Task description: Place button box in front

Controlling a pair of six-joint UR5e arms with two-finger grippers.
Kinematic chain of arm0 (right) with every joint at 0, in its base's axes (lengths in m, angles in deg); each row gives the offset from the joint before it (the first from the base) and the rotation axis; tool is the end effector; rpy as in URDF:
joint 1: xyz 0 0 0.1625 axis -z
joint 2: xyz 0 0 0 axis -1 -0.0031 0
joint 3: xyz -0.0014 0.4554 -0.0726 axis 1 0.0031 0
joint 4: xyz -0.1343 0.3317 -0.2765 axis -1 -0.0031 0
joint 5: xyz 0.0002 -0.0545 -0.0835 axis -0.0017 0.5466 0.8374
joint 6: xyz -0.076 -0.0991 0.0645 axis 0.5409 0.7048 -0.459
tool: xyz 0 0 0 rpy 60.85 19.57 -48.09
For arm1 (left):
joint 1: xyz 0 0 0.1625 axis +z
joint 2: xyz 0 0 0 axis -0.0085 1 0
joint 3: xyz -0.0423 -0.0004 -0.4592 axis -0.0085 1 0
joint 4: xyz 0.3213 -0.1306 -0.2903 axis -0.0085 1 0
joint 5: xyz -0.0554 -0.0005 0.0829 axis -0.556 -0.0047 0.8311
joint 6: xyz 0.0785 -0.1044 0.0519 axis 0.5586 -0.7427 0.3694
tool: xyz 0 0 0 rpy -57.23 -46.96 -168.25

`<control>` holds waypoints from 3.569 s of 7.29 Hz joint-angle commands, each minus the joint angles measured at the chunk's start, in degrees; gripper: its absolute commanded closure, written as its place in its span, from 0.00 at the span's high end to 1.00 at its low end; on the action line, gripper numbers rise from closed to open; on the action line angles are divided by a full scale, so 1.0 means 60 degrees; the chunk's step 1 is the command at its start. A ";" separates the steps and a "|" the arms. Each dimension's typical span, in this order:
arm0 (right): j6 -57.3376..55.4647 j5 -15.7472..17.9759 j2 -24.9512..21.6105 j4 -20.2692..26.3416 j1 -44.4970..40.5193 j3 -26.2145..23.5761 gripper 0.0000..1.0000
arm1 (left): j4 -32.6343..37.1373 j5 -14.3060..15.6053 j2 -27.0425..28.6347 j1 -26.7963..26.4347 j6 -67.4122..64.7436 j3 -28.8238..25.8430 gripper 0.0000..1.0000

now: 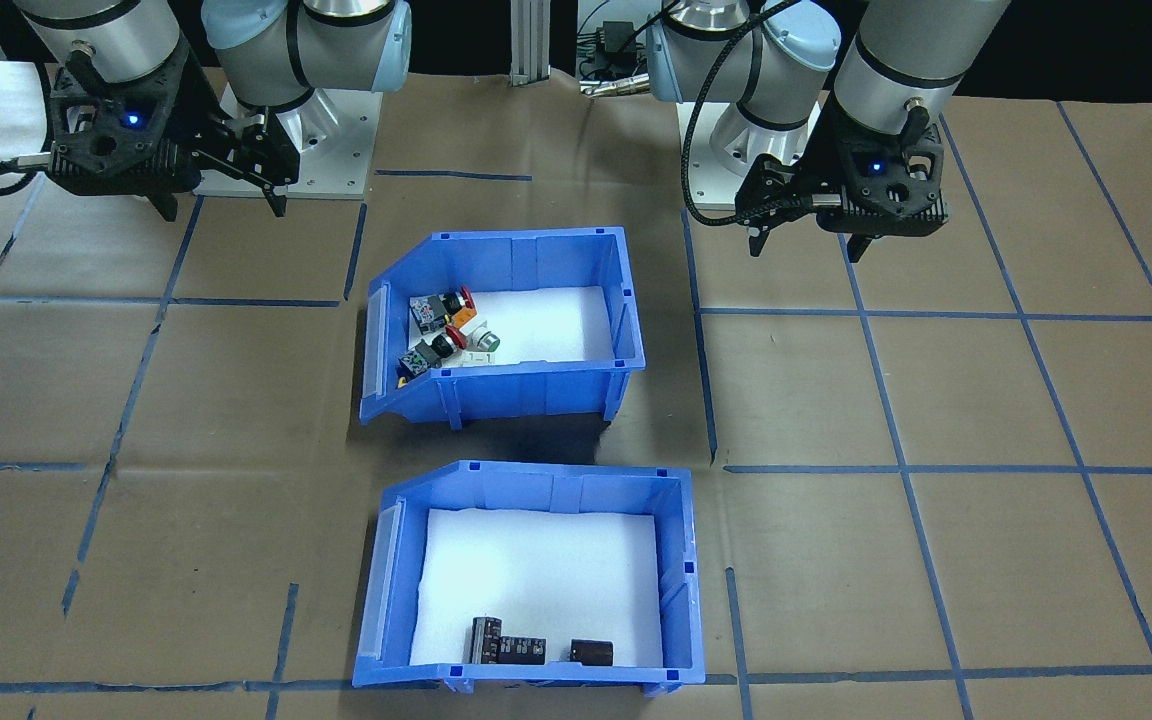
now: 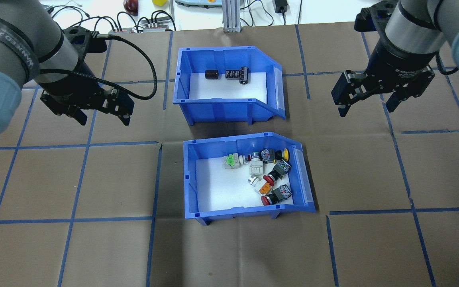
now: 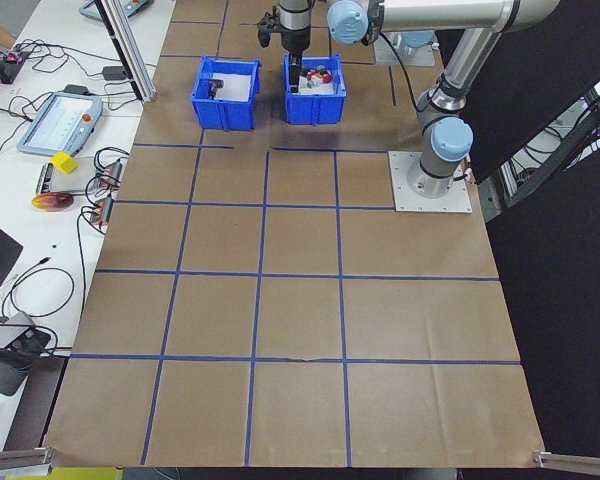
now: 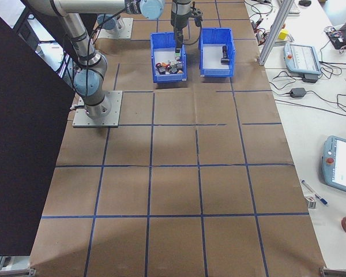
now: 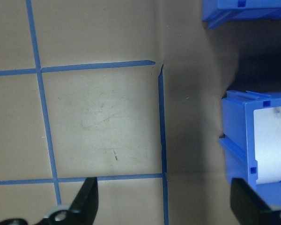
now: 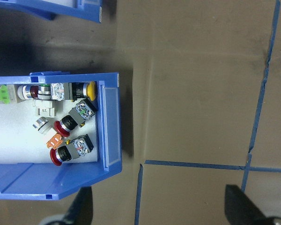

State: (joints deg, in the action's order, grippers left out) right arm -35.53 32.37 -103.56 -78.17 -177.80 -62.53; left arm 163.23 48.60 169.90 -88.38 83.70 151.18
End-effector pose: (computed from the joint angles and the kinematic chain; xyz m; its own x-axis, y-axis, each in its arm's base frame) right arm 0.1173 -0.4902 0.4846 -0.9973 -0.0709 -0.0164 -0.0719 0.9951 0.0672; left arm -0.1147 -0.4955 0.4558 -0.9985 0.0553 -0.0032 0.0552 0.9984 0.0096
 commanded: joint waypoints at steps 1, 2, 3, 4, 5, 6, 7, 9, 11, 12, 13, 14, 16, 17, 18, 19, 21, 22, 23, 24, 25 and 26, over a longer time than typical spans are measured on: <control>0.0016 0.0000 0.0003 0.0000 0.0000 -0.0001 1.00 | -0.0010 -0.0010 0.0074 0.0000 -0.0014 -0.0078 0.99; 0.0030 0.0000 0.0003 0.0000 -0.0014 -0.0001 1.00 | -0.0010 0.0005 -0.0012 0.0000 0.0000 0.0008 0.99; 0.0088 0.0000 0.0003 0.0000 0.0000 0.0028 1.00 | -0.0010 0.0019 -0.0027 0.0000 0.0000 -0.0005 0.99; 0.0162 0.0000 0.0046 0.0029 0.0000 0.0072 1.00 | -0.0010 0.0005 -0.0042 0.0000 0.0000 0.0053 0.99; 0.0191 0.0000 0.0105 0.0059 0.0000 0.0072 1.00 | -0.0025 -0.0010 -0.0042 0.0000 -0.0014 0.0024 0.99; 0.0293 -0.0015 0.0178 0.0044 -0.0014 0.0058 1.00 | -0.0054 -0.0010 -0.0071 0.0000 -0.0044 0.0009 0.99; 0.1251 -0.0116 0.0295 0.0015 -0.0029 0.0072 1.00 | -0.0185 -0.0024 -0.0042 0.0000 -0.0145 -0.0049 0.99; 0.3201 -0.0147 0.0922 -0.0438 -0.0044 0.0538 1.00 | -0.0375 -0.0098 0.0103 0.0000 -0.0190 0.0082 0.99; 0.4492 -0.0147 0.2353 -0.0527 -0.0392 0.1895 1.00 | -0.1908 -0.0083 0.1079 -0.0190 -0.0366 0.0926 0.99; 0.5383 -0.0016 0.3217 -0.0745 -0.1033 0.2890 1.00 | -0.1987 -0.0040 0.1318 -0.0408 -0.0395 0.1498 0.99; 0.5508 0.0116 0.4110 -0.0776 -0.1663 0.4089 1.00 | -0.2162 -0.0054 0.1291 -0.0773 -0.1382 0.1561 0.99; 0.5596 0.0407 0.4931 -0.0776 -0.2177 0.5159 1.00 | -0.2178 -0.0054 0.1262 -0.1415 -0.3538 0.1663 0.99; 0.6879 0.0410 0.6340 -0.0630 -0.3145 0.6731 1.00 | -0.2193 -0.0097 0.1218 -0.3127 -0.7583 0.1693 0.99; 0.6973 0.0309 0.6679 -0.0615 -0.3352 0.7056 1.00 | -0.2193 -0.0112 0.1174 -0.3817 -0.9531 0.1781 0.99; 0.7307 0.0264 0.6871 -0.0745 -0.3412 0.7132 1.00 | -0.2207 -0.0127 0.1130 -0.4317 -1.1233 0.1927 0.98; 0.7615 0.0278 0.6931 -0.0761 -0.3427 0.7118 1.00 | -0.2324 -0.0142 0.1101 -0.4728 -1.2990 0.2189 0.94; 0.7662 0.0249 0.7324 -0.0790 -0.3995 0.7133 1.00 | -0.3839 -0.0461 0.0678 -0.5577 -1.6174 0.3066 0.93; 0.7677 0.0278 0.7501 -0.0791 -0.4231 0.7089 1.00 | -0.4501 -0.0812 0.0574 -0.5639 -1.7709 0.3549 0.93; 0.7677 0.0235 0.7677 -0.0791 -0.4277 0.7017 1.00 | -0.4580 -0.0888 0.0675 -0.5684 -1.8609 0.3699 0.93; 0.7691 0.0234 0.7911 -0.0805 -0.4437 0.6813 1.00 | -0.4566 -0.0874 0.0647 -0.5684 -1.8894 0.3730 0.93; 0.7692 0.0234 0.7884 -0.0979 -0.4482 0.6463 0.99 | -0.4624 -0.0787 0.0893 -0.5684 -1.8925 0.3730 0.93; 0.7663 0.0249 0.7811 -0.1561 -0.4526 0.5995 0.99 | -0.5118 -0.0873 0.1215 -0.5684 -1.9535 0.3788 0.93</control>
State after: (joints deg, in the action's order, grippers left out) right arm 10.57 33.80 -56.55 -84.51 -204.50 -23.53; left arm 134.97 43.62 175.23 -122.44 -30.08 173.54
